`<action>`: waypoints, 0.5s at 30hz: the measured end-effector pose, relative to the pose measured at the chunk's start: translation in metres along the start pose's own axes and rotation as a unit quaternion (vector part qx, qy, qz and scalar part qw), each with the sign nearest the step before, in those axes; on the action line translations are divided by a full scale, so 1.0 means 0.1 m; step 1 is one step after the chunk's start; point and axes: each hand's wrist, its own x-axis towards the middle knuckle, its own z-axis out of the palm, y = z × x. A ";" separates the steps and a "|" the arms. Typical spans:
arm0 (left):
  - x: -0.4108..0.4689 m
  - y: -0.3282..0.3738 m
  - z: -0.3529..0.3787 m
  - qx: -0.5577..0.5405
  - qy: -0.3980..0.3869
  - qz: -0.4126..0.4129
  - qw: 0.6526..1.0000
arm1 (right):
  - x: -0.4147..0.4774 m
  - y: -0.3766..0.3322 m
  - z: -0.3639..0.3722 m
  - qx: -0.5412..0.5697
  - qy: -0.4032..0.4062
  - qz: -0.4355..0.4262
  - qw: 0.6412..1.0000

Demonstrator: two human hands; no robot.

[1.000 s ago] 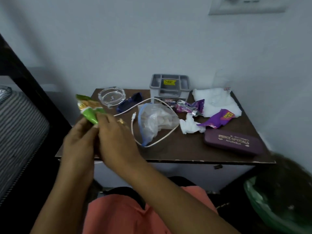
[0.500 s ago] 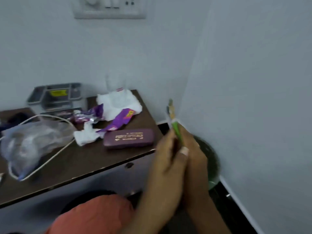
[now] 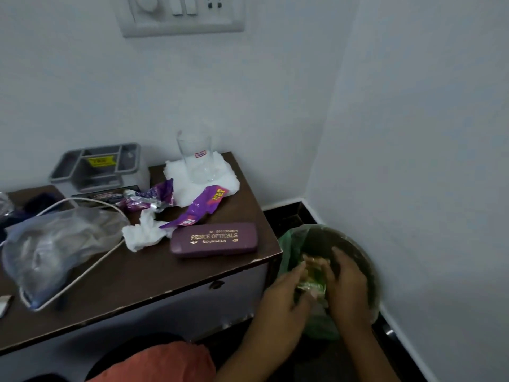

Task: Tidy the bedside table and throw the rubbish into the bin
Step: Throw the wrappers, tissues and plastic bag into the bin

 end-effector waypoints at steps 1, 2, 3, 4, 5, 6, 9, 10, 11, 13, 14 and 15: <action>-0.03 -0.03 -0.10 0.017 0.048 0.038 0.998 | 0.05 -0.21 -0.01 0.024 0.020 -0.019 0.999; -0.05 -0.02 -0.26 0.035 0.097 0.060 0.993 | 0.10 -0.47 -0.01 0.054 0.026 -0.038 0.997; -0.04 -0.02 -0.44 0.044 0.144 0.080 0.985 | 0.15 -0.72 0.02 0.090 0.018 -0.058 0.994; -0.02 0.04 -0.64 0.069 0.197 0.097 0.973 | 0.20 -0.95 0.05 0.122 -0.001 -0.069 0.990; 0.00 0.11 -0.86 0.117 0.253 0.111 0.954 | 0.25 -1.17 0.11 0.144 -0.030 -0.077 0.986; 0.07 0.13 -1.07 0.178 0.295 0.114 0.932 | 0.30 -1.38 0.18 0.150 -0.069 -0.089 0.982; 0.38 0.01 -1.62 0.292 0.333 0.025 0.896 | 0.51 -1.81 0.51 0.106 -0.177 -0.132 0.970; 0.48 -0.05 -1.73 0.308 0.322 -0.010 0.895 | 0.56 -1.90 0.62 0.080 -0.197 -0.144 0.967; 0.57 -0.11 -1.81 0.321 0.305 -0.044 0.895 | 0.62 -1.95 0.72 0.054 -0.210 -0.156 0.964; 0.71 -0.20 -1.89 0.339 0.262 -0.100 0.898 | 0.72 -2.02 0.88 -0.008 -0.230 -0.184 0.956; 0.76 -0.25 -1.90 0.346 0.239 -0.124 0.899 | 0.77 -2.03 0.94 -0.043 -0.238 -0.198 0.950; 0.79 -0.28 -1.89 0.357 0.217 -0.142 0.897 | 0.80 -2.02 0.98 -0.079 -0.243 -0.213 0.943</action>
